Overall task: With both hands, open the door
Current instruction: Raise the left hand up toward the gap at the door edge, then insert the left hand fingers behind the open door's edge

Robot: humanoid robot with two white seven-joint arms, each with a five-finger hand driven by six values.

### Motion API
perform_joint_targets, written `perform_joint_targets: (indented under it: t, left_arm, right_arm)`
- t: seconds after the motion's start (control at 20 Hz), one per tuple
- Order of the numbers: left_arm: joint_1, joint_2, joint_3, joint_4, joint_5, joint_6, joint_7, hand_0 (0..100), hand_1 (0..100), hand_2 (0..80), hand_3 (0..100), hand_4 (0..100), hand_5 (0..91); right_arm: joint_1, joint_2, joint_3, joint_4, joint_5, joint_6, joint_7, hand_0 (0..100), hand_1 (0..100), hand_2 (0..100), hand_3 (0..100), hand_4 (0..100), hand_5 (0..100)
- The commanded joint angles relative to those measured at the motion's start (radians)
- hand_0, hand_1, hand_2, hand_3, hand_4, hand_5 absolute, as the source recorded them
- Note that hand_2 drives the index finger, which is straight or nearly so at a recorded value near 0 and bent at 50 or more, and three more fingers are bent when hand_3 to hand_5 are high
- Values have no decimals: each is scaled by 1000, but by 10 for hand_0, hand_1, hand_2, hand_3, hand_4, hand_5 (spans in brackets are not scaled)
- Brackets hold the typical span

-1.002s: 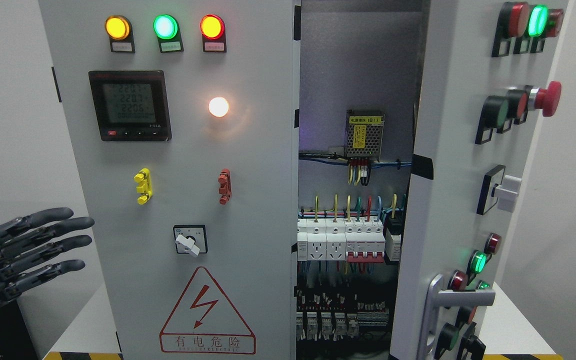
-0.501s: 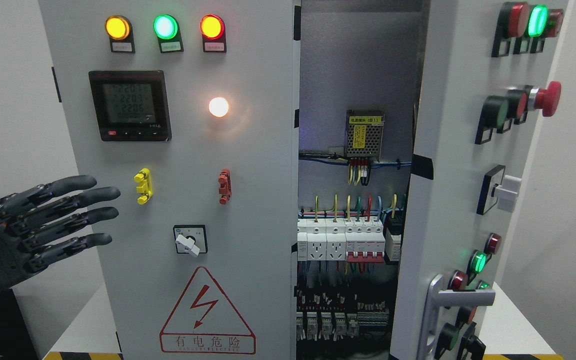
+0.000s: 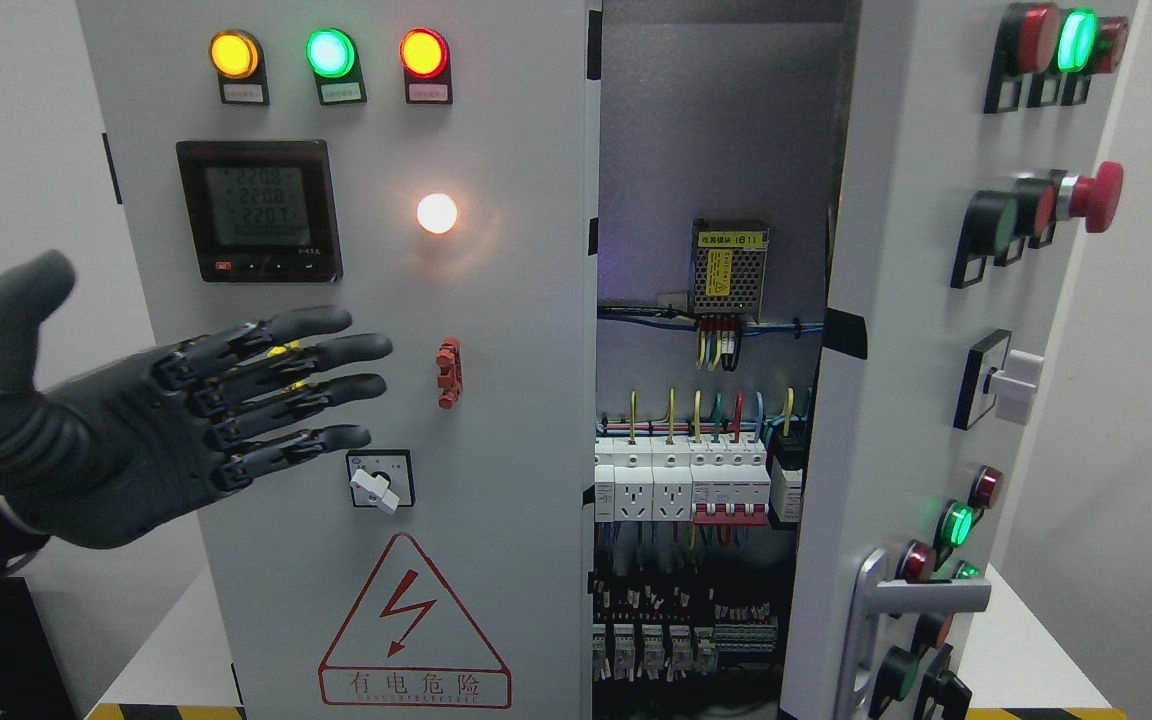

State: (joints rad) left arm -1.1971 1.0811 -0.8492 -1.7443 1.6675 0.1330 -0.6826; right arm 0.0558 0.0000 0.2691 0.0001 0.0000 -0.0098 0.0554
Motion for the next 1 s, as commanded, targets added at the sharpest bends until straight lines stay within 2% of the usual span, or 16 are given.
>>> perform_joint_targets:
  t: [0.0, 0.3, 0.65, 0.8, 0.95]
  left_arm:
    - [-168, -375, -286, 162, 0, 42, 38, 0, 0, 0, 0, 0, 0]
    - [-236, -616, -275, 267, -9, 99, 49, 0, 0, 0, 0, 0, 0]
    - [-291, -776, -261, 390, -32, 99, 51, 0, 0, 0, 0, 0, 0]
    - [-299, -825, -263, 420, -35, 99, 51, 0, 0, 0, 0, 0, 0]
    - [-299, -863, -263, 420, -64, 100, 67, 0, 0, 0, 0, 0, 0]
  right_arm:
    - [1, -12, -1, -14, 31, 4, 0, 386, 0, 0, 0, 0, 0]
    - [4, -11, -1, -22, 31, 5, -2, 386, 0, 0, 0, 0, 0]
    - [4, -11, -1, -22, 29, 5, 0, 386, 0, 0, 0, 0, 0]
    - [6, -11, -1, -22, 29, 2, 0, 386, 0, 0, 0, 0, 0]
    - [6, -17, -2, -22, 29, -1, 0, 386, 0, 0, 0, 0, 0]
